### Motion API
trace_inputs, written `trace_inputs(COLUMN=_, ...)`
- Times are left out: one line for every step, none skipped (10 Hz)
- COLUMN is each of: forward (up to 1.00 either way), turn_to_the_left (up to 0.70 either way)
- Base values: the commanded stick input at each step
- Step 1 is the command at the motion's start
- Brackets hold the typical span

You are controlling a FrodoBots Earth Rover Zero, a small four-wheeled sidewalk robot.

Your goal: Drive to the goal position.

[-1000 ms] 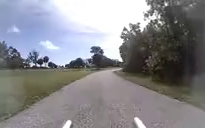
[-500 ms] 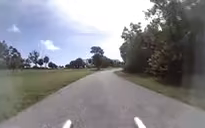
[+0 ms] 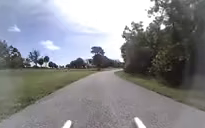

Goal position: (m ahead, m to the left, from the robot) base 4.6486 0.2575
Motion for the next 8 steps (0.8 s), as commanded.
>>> trace_inputs(forward=0.5, turn_to_the_left=0.0)
trace_inputs(forward=0.5, turn_to_the_left=0.0)
trace_inputs(forward=0.5, turn_to_the_left=0.0)
trace_inputs(forward=0.5, turn_to_the_left=0.0)
trace_inputs(forward=0.5, turn_to_the_left=0.0)
trace_inputs(forward=0.5, turn_to_the_left=0.0)
trace_inputs(forward=0.5, turn_to_the_left=0.0)
trace_inputs(forward=0.5, turn_to_the_left=0.0)
